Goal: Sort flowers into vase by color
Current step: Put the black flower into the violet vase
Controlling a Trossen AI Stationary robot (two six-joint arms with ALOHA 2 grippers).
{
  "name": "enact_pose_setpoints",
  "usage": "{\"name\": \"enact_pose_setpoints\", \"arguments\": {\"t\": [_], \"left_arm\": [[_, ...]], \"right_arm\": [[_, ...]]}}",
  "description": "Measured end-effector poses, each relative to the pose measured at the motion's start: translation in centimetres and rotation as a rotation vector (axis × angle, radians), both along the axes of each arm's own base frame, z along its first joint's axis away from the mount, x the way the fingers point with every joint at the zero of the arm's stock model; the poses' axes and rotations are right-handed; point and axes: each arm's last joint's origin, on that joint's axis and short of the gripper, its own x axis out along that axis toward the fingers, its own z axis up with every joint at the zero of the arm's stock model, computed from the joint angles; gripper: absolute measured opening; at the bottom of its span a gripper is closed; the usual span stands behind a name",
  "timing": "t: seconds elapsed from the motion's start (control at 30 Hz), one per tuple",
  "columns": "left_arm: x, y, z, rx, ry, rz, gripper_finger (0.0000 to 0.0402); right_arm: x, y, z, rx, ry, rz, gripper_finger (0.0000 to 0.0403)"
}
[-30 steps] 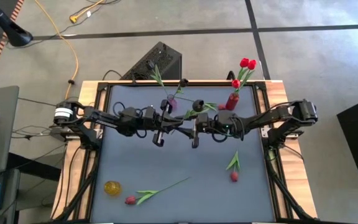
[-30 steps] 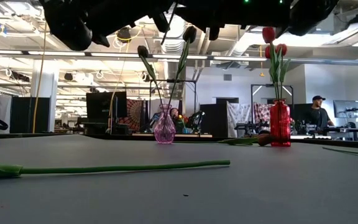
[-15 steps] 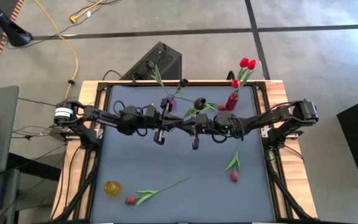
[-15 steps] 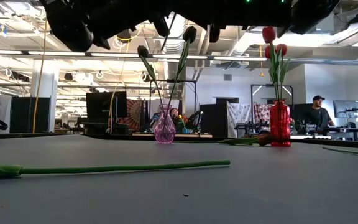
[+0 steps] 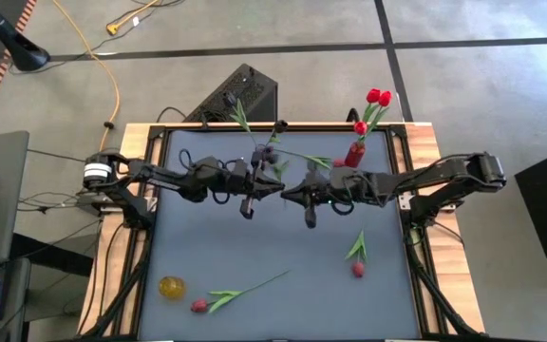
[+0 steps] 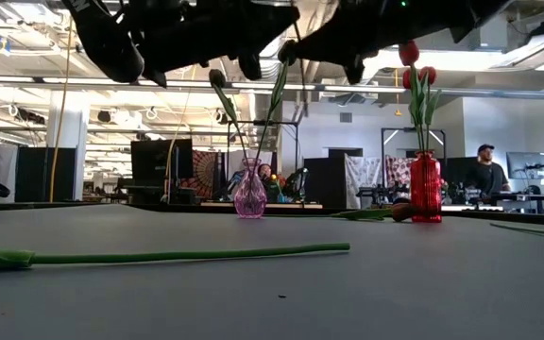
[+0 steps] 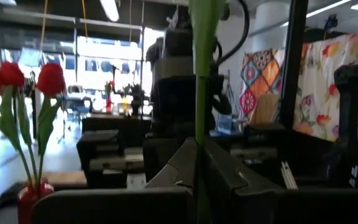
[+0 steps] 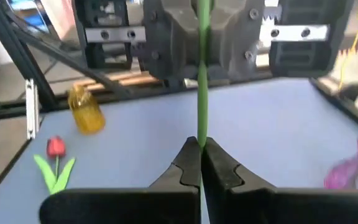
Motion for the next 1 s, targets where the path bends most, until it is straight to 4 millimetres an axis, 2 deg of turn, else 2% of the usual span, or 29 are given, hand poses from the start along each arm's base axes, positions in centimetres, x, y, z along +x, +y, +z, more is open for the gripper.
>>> {"name": "enact_pose_setpoints", "arguments": {"t": [0.3,0.47,0.6,0.8,0.9,1.0], "left_arm": [[0.1,0.4,-0.7,-0.034,0.082,-0.022,0.0000],[0.1,0.4,-0.7,-0.035,0.081,-0.024,0.0000],[0.1,0.4,-0.7,-0.036,0.083,-0.026,0.0000],[0.0,0.4,-0.6,-0.038,0.092,-0.024,0.0000],[-0.5,0.8,0.0,-0.017,0.118,0.002,0.0000],[-1.5,1.6,1.1,0.007,0.162,0.110,0.0000]], "right_arm": [[-0.2,-0.1,-0.6,0.015,0.066,-0.007,0.0030],[-0.1,-0.1,-0.8,0.000,0.070,-0.003,0.0061],[-0.1,-0.1,-0.8,-0.003,0.069,-0.004,0.0108],[-0.3,-0.1,-0.6,-0.032,0.074,0.004,0.0222],[-0.7,-0.2,-0.2,-0.075,0.077,0.015,0.0269],[-1.2,-0.4,0.3,-0.076,0.068,0.006,0.0295]]}}
